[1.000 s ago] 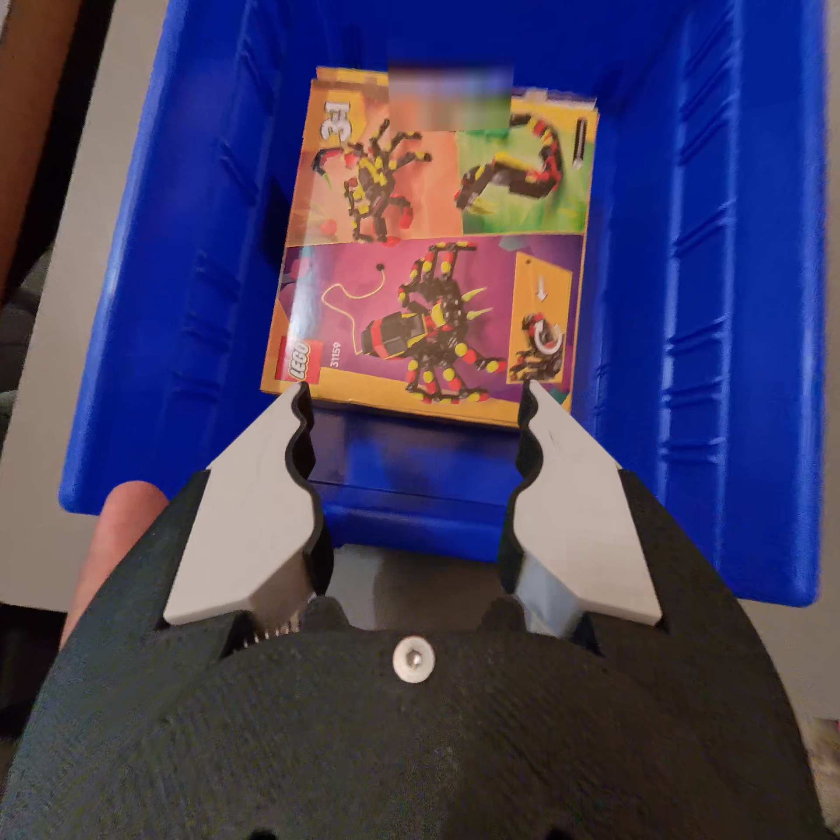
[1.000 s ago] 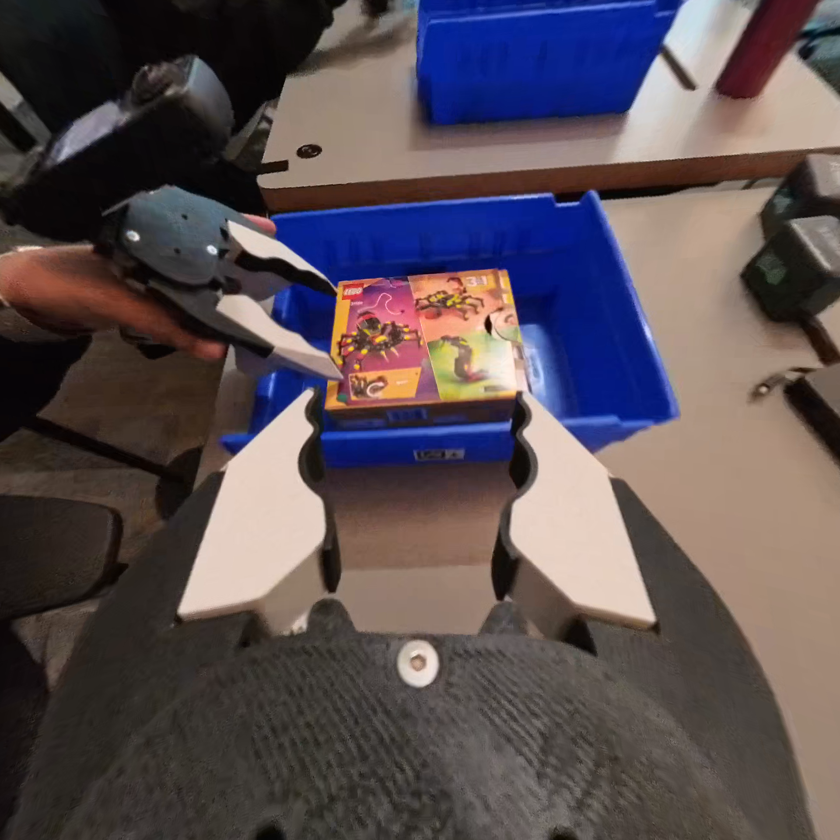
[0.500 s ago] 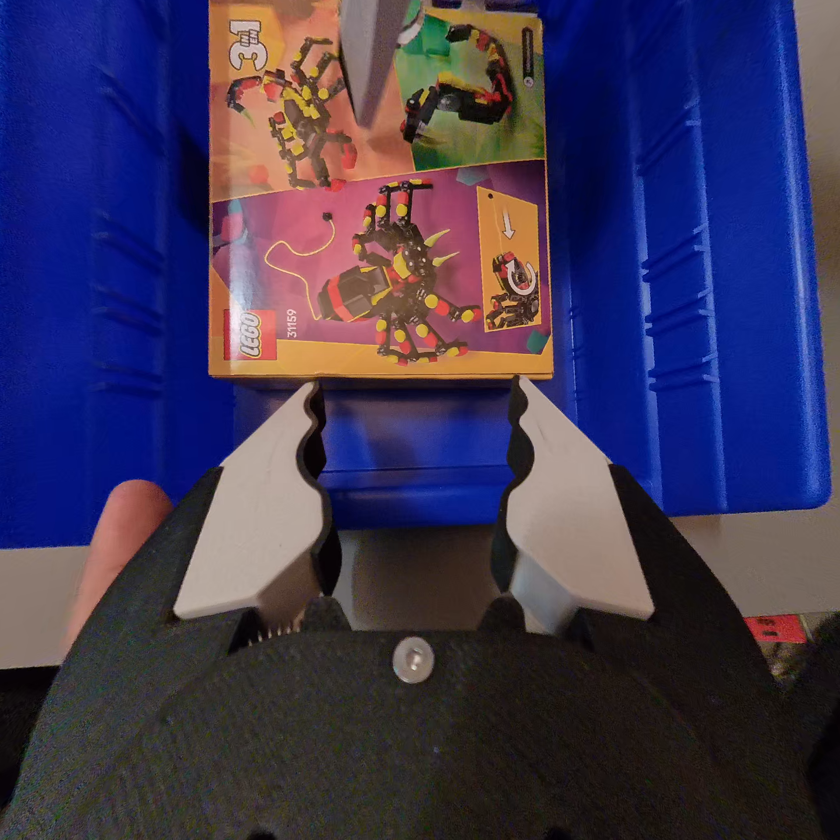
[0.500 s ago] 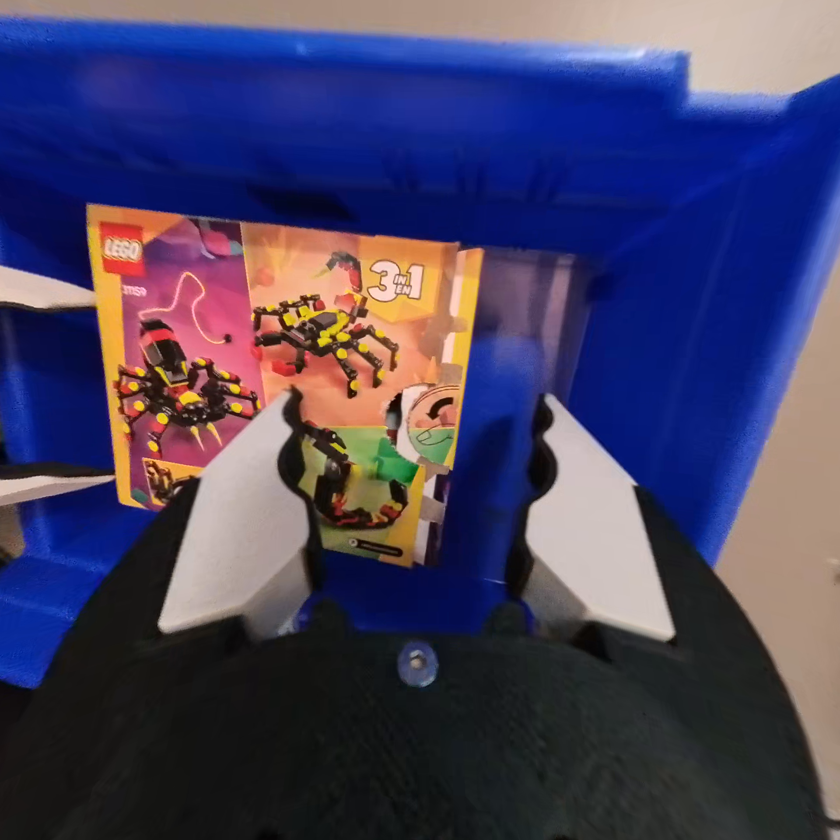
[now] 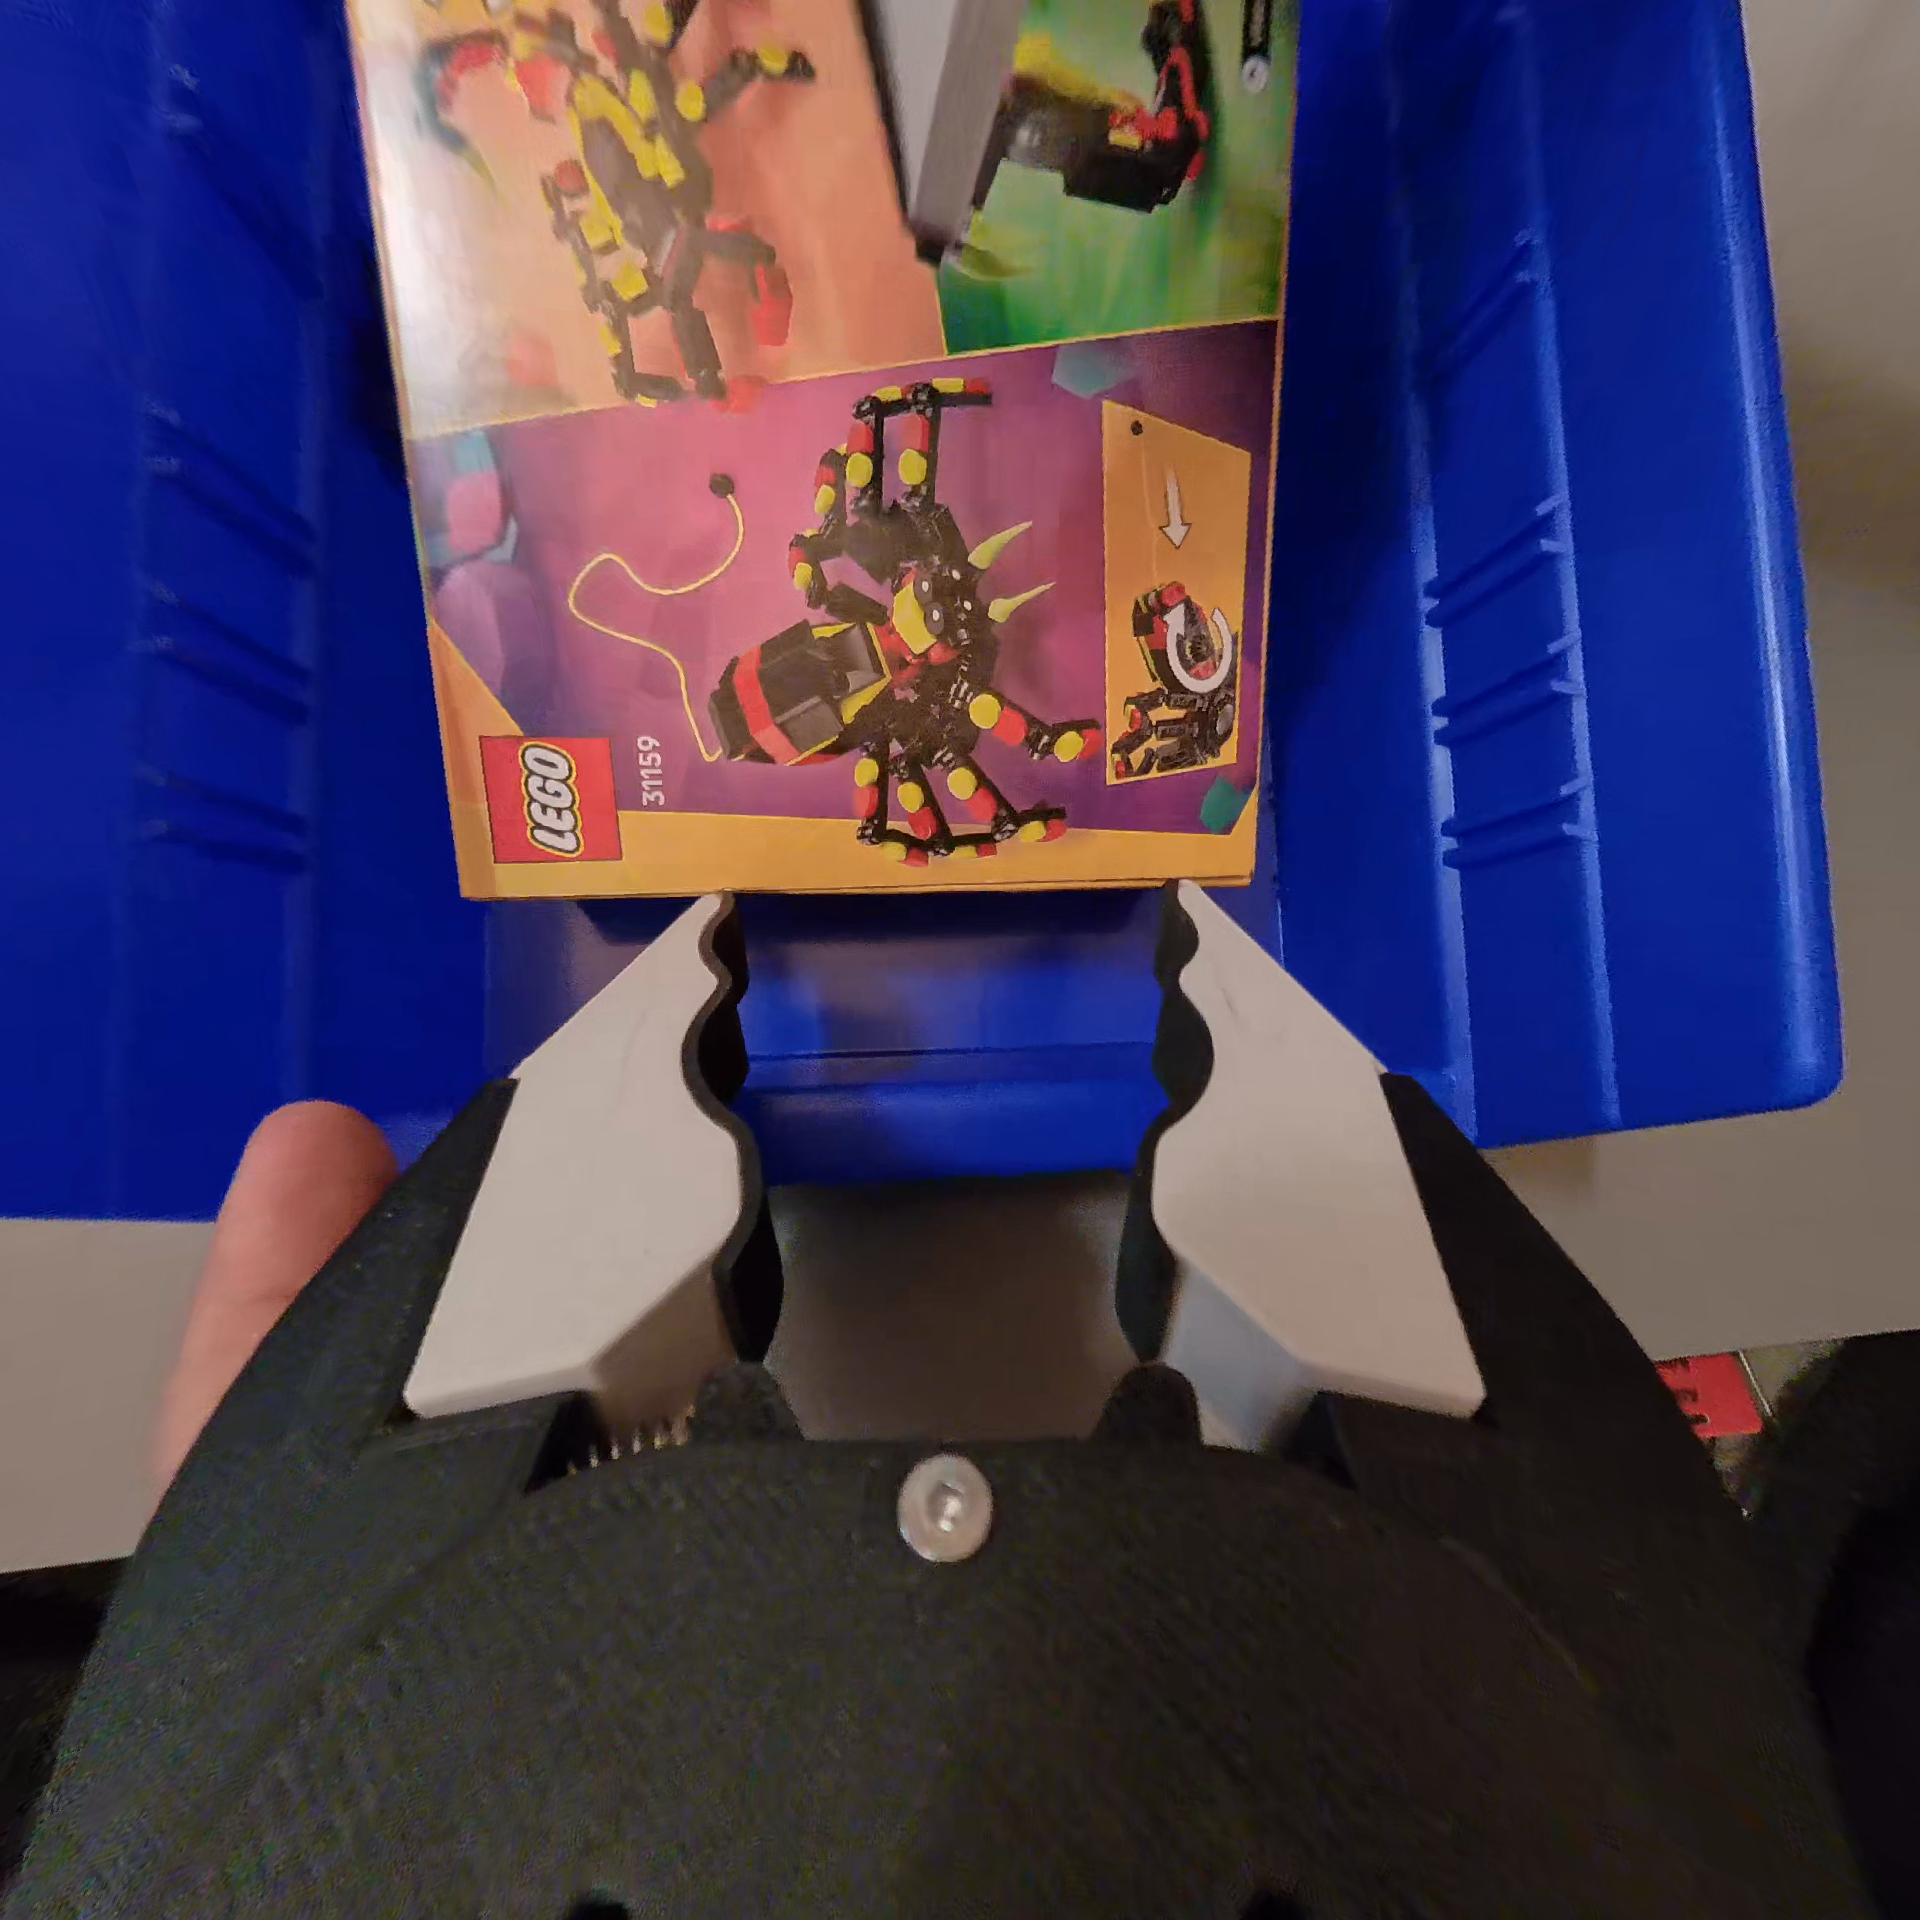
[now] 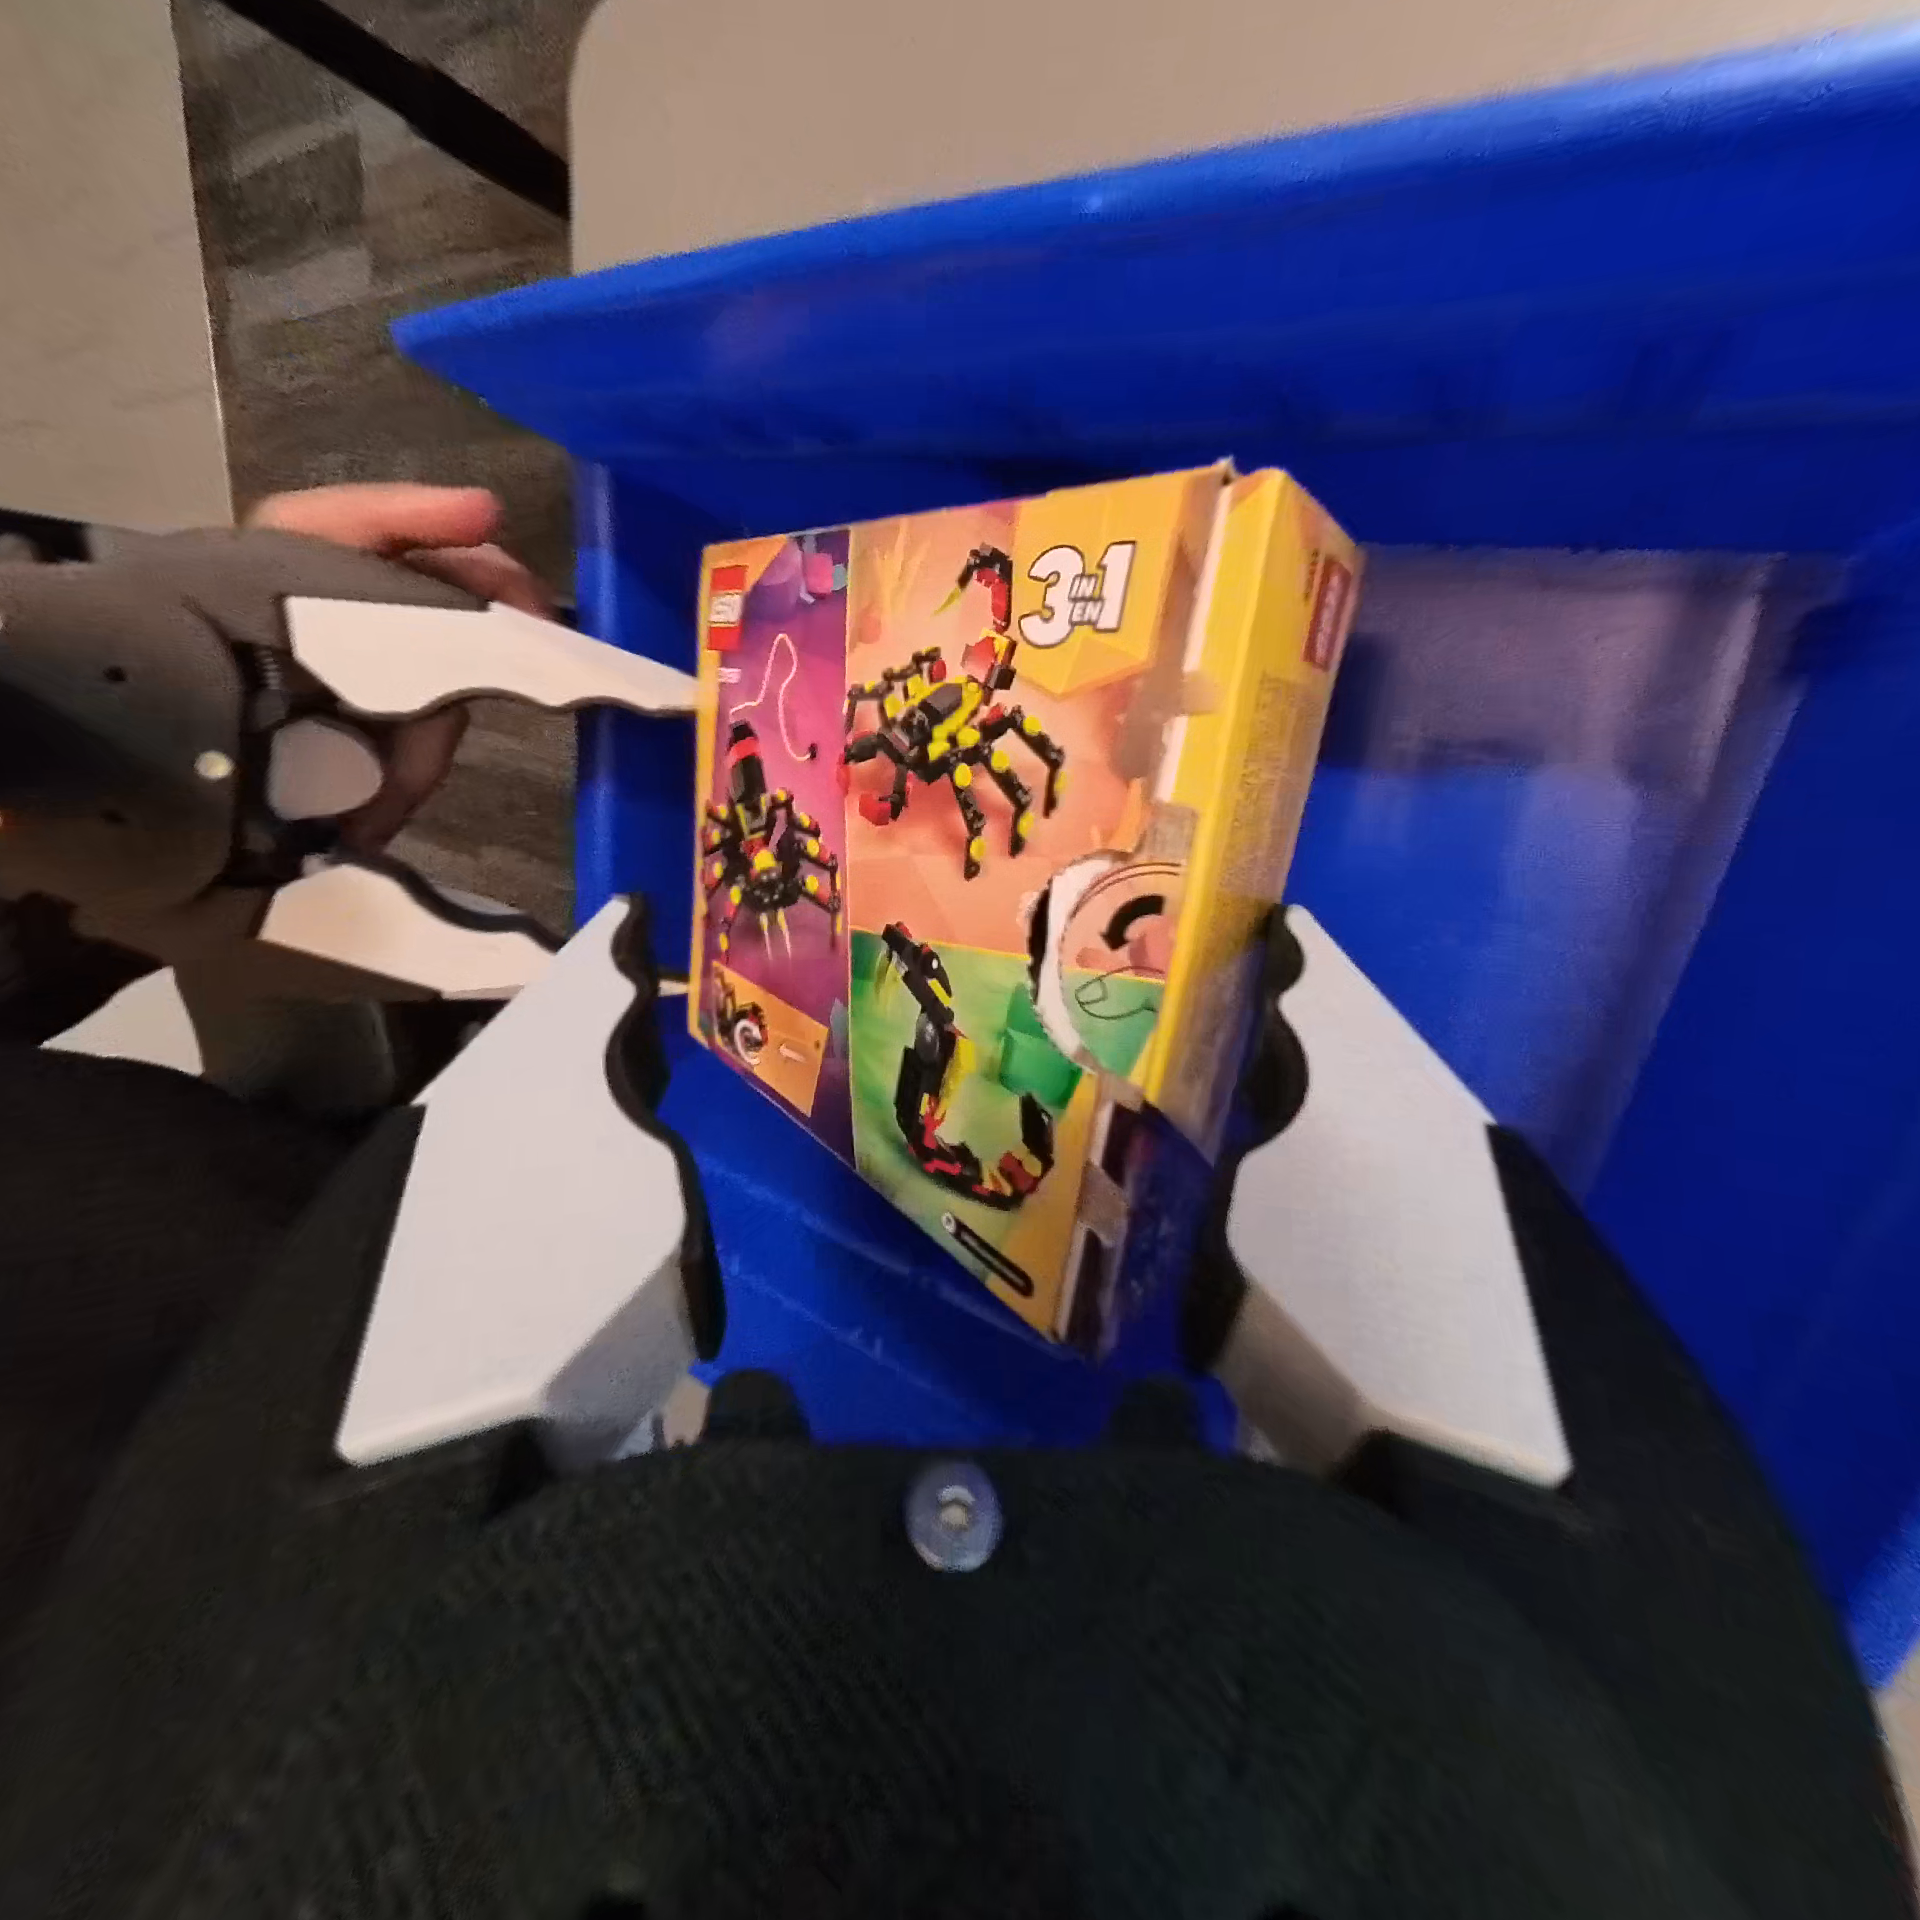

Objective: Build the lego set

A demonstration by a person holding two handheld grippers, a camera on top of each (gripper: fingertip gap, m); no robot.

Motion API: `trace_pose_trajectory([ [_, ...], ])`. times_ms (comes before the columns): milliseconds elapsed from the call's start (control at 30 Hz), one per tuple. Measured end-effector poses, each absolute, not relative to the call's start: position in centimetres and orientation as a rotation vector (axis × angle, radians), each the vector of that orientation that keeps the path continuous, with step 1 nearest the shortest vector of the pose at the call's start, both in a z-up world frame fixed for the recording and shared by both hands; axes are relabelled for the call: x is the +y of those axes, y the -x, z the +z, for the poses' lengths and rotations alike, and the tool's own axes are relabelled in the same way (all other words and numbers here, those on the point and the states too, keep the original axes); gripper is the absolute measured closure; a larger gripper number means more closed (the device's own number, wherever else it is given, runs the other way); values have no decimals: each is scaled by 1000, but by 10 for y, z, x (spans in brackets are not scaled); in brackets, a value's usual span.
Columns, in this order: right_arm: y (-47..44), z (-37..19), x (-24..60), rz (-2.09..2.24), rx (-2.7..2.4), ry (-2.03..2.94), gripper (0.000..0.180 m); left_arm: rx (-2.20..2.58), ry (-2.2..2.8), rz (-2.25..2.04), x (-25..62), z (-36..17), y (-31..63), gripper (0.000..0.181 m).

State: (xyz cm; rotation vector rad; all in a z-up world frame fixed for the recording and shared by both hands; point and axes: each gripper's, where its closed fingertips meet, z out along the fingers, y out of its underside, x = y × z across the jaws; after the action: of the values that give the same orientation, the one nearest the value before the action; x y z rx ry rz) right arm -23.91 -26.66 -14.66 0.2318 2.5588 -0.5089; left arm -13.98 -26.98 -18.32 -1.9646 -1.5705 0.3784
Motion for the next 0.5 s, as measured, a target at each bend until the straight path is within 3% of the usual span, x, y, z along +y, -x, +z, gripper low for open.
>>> trace_pose_trajectory([
  [33,237,-138,-265,-541,2567,-219,65,-1570,1963,375,-270,-184,139,105],
  [500,181,-70,-269,-823,2798,71,75,-1615,1904,488,-282,-189,133,99],
])
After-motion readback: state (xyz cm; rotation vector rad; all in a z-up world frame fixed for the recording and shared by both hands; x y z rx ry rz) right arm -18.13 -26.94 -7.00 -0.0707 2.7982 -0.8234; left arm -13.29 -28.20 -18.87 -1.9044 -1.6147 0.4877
